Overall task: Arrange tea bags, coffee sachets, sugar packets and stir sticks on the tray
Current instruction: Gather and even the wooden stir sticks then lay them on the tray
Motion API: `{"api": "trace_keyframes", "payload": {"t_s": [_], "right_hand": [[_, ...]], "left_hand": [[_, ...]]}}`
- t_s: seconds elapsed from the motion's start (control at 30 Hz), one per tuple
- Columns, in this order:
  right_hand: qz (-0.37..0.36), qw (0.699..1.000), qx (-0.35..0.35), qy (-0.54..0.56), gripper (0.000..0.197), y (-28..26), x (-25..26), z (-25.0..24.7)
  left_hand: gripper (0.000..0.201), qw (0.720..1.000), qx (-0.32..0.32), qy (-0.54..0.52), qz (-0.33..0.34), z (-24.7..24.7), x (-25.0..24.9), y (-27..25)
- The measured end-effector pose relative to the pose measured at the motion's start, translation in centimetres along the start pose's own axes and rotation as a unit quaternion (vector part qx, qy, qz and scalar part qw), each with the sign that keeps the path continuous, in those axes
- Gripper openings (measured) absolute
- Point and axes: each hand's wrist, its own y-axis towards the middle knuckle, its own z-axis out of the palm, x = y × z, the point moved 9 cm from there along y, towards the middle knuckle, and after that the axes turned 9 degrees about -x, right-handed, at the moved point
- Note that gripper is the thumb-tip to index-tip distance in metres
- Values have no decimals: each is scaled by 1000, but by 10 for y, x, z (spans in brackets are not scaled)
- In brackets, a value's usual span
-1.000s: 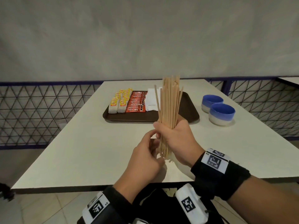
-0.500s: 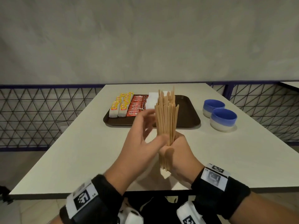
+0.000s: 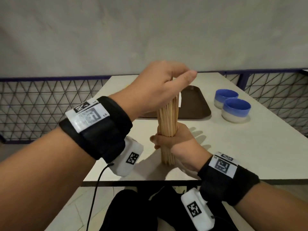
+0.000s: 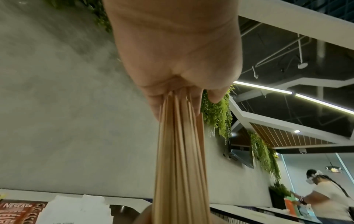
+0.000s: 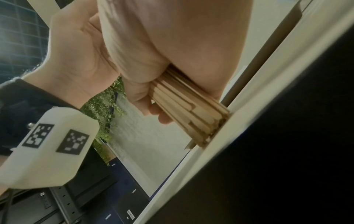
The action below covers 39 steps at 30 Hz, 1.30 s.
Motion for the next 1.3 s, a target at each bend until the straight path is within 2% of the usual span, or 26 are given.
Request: {"api": "trace_keyframes", "payload": {"t_s": [0.1,0.23,0.27,0.37,0.43,0.67,0.8,0.93,1.07,1.2,1.3], "right_hand": [[-2,1000,-19,20,18,1,2,-4],[-16,999,-25,13,16,3,3,-6],[-12,1000,-23,4,16,3,1,-5],[7,1000,-18,-8,15,3,-6,-3],[11,1000,-20,-4,16,5,-6,-4],[8,1000,-26,-12,16,5,-7,-2],[20,999,-3,-40,24,6,-16,0],[36,997,29,-68,40,3,-25,5],[6,997,20,-75,29,2,-18,4],[-37,998,4,-48,19,3,-5,0],[-20,999,1,-29,10,0,-10,0]], "left_hand": [[31,997,38,66,6,7,0,6],[30,995,-8,86,48,1,-12,12],[28,996,-3,80,46,3,-11,11],[30,991,88,104,6,30,3,2],[32,986,114,120,-2,37,7,1],[24,987,93,135,-7,34,7,-1],[36,985,106,135,-30,35,12,-2],[42,983,105,150,-10,34,2,-5],[41,986,89,141,-9,31,-2,-5],[23,995,-7,97,-6,9,-10,0],[20,994,34,101,-39,16,1,-6]]}}
